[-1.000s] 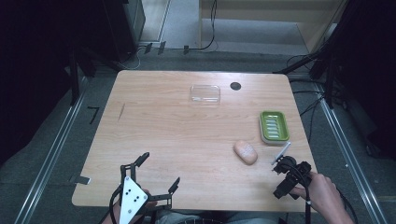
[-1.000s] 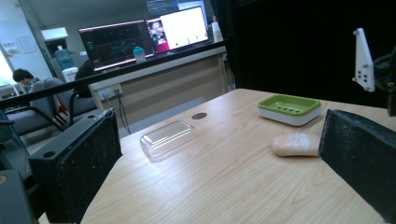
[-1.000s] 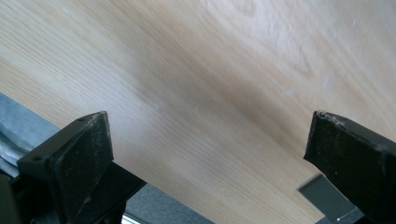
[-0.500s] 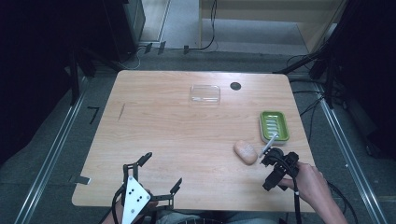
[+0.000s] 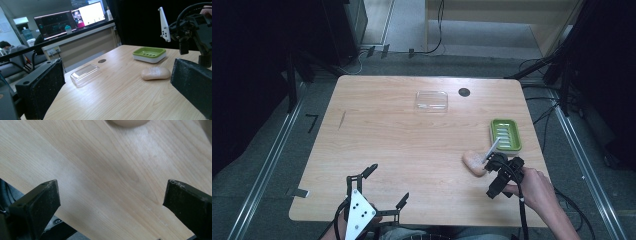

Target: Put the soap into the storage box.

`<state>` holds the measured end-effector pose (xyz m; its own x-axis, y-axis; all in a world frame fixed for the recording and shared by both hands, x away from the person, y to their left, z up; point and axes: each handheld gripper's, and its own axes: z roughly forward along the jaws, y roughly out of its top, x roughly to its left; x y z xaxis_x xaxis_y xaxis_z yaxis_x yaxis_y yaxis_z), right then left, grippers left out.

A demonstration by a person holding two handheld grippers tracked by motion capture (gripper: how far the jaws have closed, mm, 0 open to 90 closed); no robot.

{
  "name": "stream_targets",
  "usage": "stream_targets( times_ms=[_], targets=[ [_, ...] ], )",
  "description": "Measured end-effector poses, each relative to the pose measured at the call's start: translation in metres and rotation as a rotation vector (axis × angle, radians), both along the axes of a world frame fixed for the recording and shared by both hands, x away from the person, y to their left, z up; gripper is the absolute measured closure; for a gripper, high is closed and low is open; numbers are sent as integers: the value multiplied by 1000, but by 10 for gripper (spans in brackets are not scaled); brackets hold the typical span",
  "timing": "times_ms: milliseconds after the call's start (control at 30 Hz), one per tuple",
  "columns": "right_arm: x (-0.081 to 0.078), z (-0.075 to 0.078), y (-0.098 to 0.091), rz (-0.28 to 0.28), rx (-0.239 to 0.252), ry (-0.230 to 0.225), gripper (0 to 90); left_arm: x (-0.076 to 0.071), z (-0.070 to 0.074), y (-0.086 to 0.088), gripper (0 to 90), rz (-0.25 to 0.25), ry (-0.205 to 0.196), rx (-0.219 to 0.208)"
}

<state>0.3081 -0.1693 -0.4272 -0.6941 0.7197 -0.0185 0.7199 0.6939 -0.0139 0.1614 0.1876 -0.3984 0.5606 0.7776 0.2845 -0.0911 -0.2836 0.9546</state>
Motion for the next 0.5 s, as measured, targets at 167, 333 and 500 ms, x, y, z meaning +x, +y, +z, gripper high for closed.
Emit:
stream_targets(
  times_ms=[167, 333, 500],
  targets=[
    [6, 1, 8, 3, 7, -4, 5, 1, 0, 1, 0, 20, 1, -18],
    [12, 2, 17, 24, 5, -6, 6, 0, 0, 0, 0, -1, -1, -3],
    [18, 2, 25, 30, 13, -1, 11, 0, 0, 1, 0, -1, -2, -5]
  ],
)
